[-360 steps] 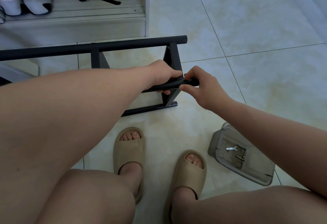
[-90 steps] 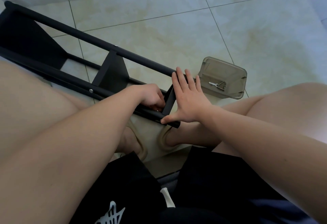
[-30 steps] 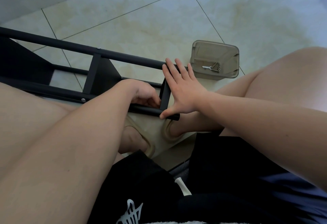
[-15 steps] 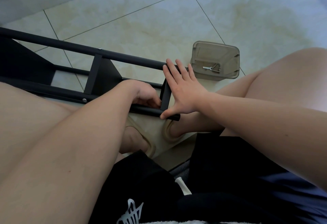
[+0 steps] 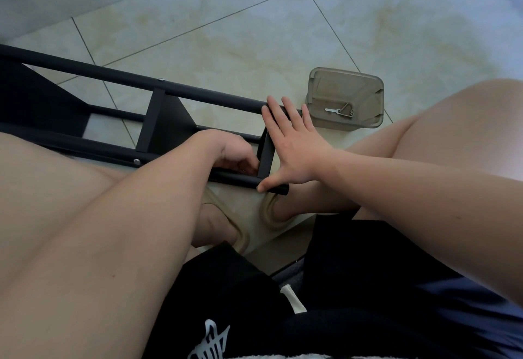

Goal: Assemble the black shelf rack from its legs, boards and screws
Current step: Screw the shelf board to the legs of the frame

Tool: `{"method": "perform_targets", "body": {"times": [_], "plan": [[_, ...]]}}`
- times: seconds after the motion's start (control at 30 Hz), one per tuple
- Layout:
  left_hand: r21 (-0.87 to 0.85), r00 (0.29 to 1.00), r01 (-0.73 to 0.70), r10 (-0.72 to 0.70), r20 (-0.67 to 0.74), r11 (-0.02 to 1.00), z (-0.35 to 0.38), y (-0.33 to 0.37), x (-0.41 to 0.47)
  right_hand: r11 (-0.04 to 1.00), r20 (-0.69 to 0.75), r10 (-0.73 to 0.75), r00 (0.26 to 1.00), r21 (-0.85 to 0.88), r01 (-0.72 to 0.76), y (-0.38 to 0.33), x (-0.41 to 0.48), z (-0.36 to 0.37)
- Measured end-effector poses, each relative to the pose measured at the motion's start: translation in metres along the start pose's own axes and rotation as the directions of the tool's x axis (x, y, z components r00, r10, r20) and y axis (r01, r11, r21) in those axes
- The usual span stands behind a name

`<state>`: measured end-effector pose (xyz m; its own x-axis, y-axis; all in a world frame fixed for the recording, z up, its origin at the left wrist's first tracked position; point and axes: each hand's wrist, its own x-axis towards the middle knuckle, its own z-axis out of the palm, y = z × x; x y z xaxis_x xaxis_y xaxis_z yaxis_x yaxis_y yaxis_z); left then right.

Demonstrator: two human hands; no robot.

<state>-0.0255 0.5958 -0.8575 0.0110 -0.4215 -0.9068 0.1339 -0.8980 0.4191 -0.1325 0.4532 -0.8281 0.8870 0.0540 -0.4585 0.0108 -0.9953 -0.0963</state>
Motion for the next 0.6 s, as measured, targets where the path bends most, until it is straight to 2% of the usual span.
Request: {"method": "perform_targets", "body": {"times": [0.17, 0.43, 0.6], "plan": [[0.034, 0.999, 0.0, 0.001, -0.038, 0.999, 0.0006, 0.0, -0.0002, 1.0, 0.0, 0.003, 1.0, -0.009, -0.003, -0.0006, 0.0, -0.0001], [0.008, 0.999, 0.019, -0.019, 0.049, 1.0, 0.0008, 0.0004, -0.0019, 1.0, 0.003, 0.009, 1.0, -0.013, -0.009, -0.0016, -0.0004, -0.0019], [0.021, 0.999, -0.026, 0.027, -0.037, 0.999, 0.0009, 0.0002, 0.0008, 1.0, 0.009, 0.017, 1.0, -0.017, -0.017, -0.0035, -0.0012, -0.0035]]}}
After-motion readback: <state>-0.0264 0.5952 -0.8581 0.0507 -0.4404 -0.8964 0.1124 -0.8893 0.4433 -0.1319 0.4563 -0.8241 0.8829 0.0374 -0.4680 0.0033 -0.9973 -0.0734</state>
